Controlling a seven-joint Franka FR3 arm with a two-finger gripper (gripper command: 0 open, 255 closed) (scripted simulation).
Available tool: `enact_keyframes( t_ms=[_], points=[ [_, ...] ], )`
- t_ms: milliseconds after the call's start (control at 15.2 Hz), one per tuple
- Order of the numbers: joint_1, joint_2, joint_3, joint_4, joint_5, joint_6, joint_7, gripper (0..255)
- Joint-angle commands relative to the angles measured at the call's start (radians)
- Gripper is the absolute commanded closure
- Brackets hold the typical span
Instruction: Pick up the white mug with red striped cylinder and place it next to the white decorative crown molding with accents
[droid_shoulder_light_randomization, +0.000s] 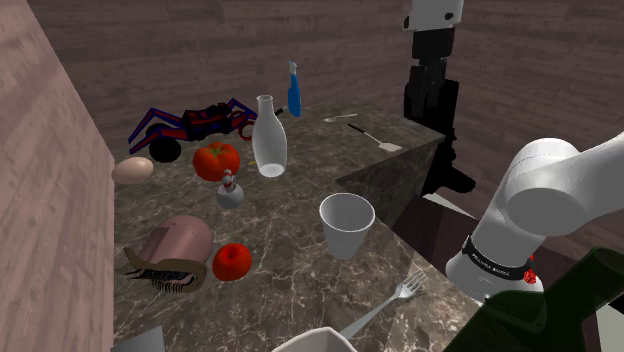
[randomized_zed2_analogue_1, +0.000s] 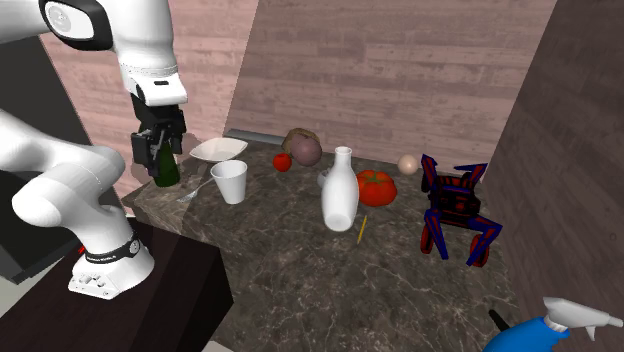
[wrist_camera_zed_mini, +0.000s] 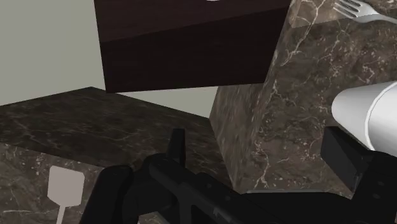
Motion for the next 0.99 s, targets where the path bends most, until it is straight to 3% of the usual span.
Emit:
enact_keyframes(
  t_ms=[0,462,924],
  points=[
    [0.0,0.0,0.0,0.0,0.0,0.0,0.0,0],
    [0.036,0.18,0.12,0.04,0.092,0.153,0.157,0],
    [0.059,0.404,0.225,0.147,0.134,0.287,0.307,0]
  ],
)
